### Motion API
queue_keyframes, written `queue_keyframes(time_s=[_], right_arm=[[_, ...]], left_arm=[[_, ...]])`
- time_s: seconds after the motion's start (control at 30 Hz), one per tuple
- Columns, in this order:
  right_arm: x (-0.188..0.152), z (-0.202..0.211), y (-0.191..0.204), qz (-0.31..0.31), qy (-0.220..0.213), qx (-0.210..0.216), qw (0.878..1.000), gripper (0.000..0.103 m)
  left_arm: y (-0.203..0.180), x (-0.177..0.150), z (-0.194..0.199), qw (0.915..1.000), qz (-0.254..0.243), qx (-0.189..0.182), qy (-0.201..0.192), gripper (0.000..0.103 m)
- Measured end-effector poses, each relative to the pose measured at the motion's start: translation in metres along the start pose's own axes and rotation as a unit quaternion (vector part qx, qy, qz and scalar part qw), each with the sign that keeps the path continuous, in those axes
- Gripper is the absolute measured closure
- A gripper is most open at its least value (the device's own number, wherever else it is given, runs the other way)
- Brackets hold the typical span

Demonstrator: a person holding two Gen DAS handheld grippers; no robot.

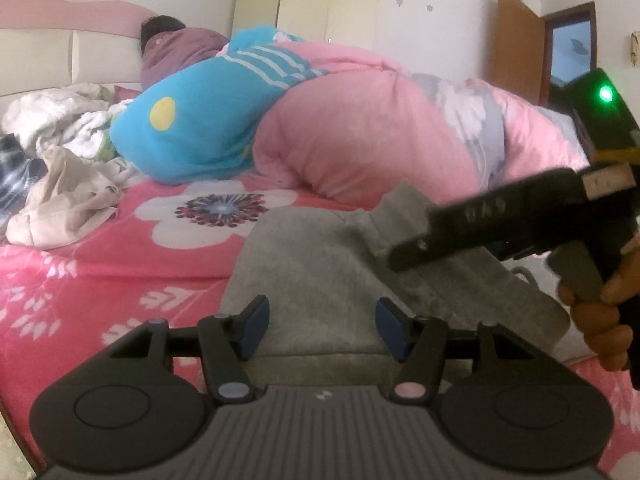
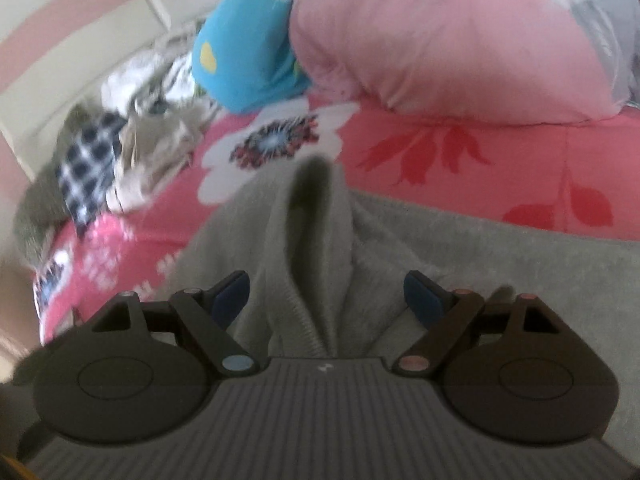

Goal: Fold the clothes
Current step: 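Pinch the grey sweatshirt fabric with the right gripper and lift it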

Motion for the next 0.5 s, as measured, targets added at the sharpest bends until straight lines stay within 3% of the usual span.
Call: queue_keyframes(time_s=[0.03,0.07,0.1,0.2,0.33,0.4,0.5], right_arm=[[-0.001,0.003,0.002,0.007,-0.003,-0.005,1.0,0.063],[-0.001,0.009,0.004,0.003,-0.008,-0.002,1.0,0.084],[-0.002,0.015,0.006,-0.004,-0.015,0.001,1.0,0.088],[-0.001,0.042,0.013,-0.042,-0.045,0.017,0.998,0.092],[-0.018,0.063,0.003,-0.159,-0.07,0.071,0.982,0.093],[-0.032,0.066,-0.011,-0.221,-0.073,0.089,0.969,0.093],[-0.051,0.068,-0.032,-0.316,-0.071,0.124,0.938,0.093]], left_arm=[[0.001,0.0,0.001,1.0,0.003,-0.001,-0.002,0.043],[0.003,0.0,0.002,1.0,0.005,-0.002,-0.004,0.044],[0.004,0.0,0.004,0.9999,0.008,-0.003,-0.006,0.044],[0.008,0.003,0.008,0.9998,0.014,-0.006,-0.015,0.044],[0.005,0.008,0.012,0.9995,0.013,-0.009,-0.027,0.044],[-0.001,0.01,0.013,0.9994,0.007,-0.014,-0.029,0.044],[-0.015,0.014,0.014,0.999,-0.008,-0.026,-0.035,0.044]])
Point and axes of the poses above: each gripper's, at about its wrist camera, not at the fingertips, and z roughly against the way its jaws point, y to its left, x to its top, the point moved 9 cm from there along -z, roughly the way its jaws point, and after that the axes turned 5 degrees about z, right-handed, at the moved point
